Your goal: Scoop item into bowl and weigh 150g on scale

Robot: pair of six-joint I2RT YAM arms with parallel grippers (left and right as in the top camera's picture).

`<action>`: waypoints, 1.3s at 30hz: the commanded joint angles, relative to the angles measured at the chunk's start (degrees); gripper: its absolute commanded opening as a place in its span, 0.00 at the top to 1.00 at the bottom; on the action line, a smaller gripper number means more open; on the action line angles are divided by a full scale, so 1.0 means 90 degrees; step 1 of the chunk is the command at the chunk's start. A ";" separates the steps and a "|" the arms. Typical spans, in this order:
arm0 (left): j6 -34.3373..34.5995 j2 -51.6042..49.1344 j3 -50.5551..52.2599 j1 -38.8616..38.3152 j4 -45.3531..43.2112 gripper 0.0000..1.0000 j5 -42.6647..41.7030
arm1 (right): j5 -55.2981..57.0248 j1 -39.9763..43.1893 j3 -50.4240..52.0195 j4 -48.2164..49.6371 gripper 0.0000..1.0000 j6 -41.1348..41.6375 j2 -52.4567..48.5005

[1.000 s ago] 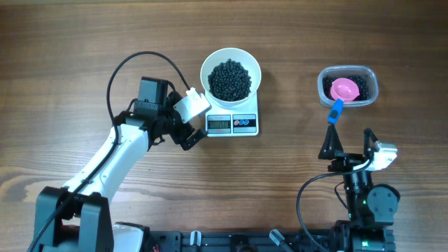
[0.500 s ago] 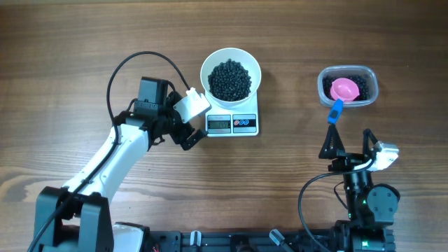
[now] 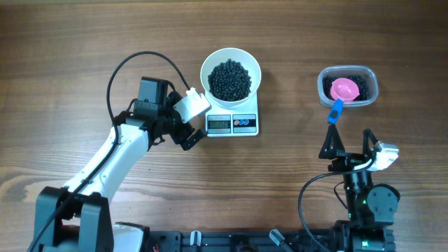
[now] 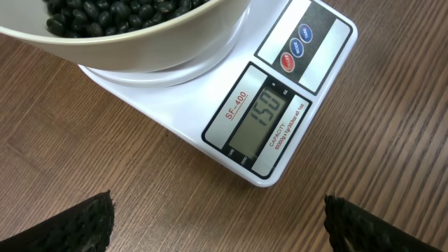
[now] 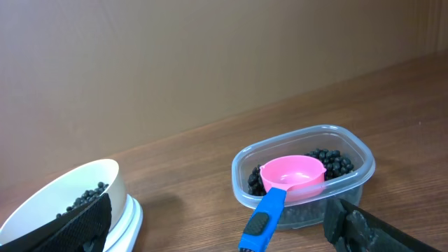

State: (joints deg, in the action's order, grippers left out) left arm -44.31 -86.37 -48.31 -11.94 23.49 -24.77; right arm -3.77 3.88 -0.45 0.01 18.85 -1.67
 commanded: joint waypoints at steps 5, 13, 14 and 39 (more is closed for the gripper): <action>-0.0053 -0.0039 0.0049 0.0036 -0.0017 0.00 -0.0075 | 0.0129 -0.0032 0.0017 0.0012 0.00 0.0075 -0.0041; -0.0053 -0.0039 0.0049 0.0036 -0.0015 0.00 -0.0078 | 0.0129 -0.0032 0.0017 0.0012 0.00 0.0075 -0.0041; -0.0053 -0.0039 0.0049 0.0036 -0.0015 0.00 -0.0075 | 0.0129 -0.0032 0.0017 0.0012 0.00 0.0078 -0.0041; 0.0792 0.0588 0.0051 0.0022 -0.0015 0.00 -0.0073 | 0.0129 -0.0032 0.0017 0.0012 0.00 0.0078 -0.0041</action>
State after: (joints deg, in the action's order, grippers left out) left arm -43.66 -86.00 -48.29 -11.94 23.51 -25.02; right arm -3.75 3.88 -0.45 0.01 18.87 -1.72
